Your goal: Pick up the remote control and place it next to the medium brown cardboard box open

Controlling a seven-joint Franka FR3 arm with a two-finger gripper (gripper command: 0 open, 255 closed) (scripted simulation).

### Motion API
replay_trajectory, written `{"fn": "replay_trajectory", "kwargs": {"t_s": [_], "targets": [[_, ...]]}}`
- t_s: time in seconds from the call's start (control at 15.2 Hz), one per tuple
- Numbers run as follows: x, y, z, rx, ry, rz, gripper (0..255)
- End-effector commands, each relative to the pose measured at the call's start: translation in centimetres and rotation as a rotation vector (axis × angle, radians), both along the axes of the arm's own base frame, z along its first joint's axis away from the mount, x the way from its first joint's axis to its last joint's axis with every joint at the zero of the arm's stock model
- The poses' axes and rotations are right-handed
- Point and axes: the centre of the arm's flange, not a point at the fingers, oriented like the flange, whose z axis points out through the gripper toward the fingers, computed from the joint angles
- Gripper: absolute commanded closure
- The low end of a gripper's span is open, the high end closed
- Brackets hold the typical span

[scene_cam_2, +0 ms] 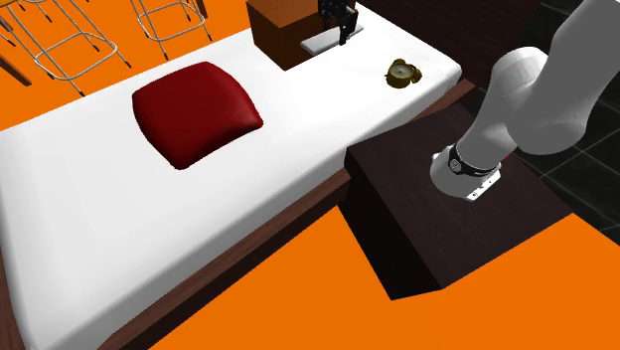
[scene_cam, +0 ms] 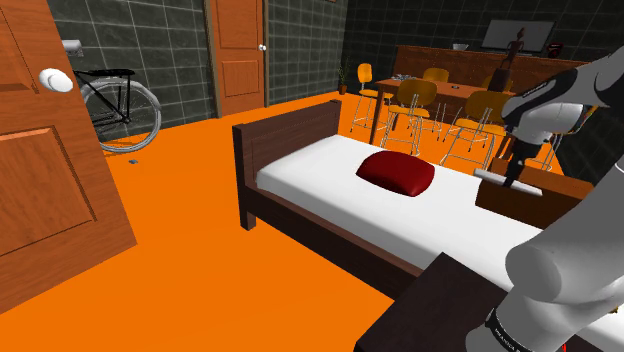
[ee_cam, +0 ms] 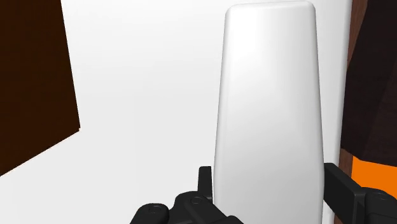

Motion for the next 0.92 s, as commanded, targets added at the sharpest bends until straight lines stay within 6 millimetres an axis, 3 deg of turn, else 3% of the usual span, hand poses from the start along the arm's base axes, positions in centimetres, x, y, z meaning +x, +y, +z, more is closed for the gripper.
{"fn": "replay_trajectory", "kwargs": {"t_s": [0.0, 0.86], "targets": [[-2.3, -1.2, 0.0, -0.001, 0.0, 0.001, 255], [-18.0, -8.2, 0.0, -0.001, 0.0, 0.001, 255]]}}
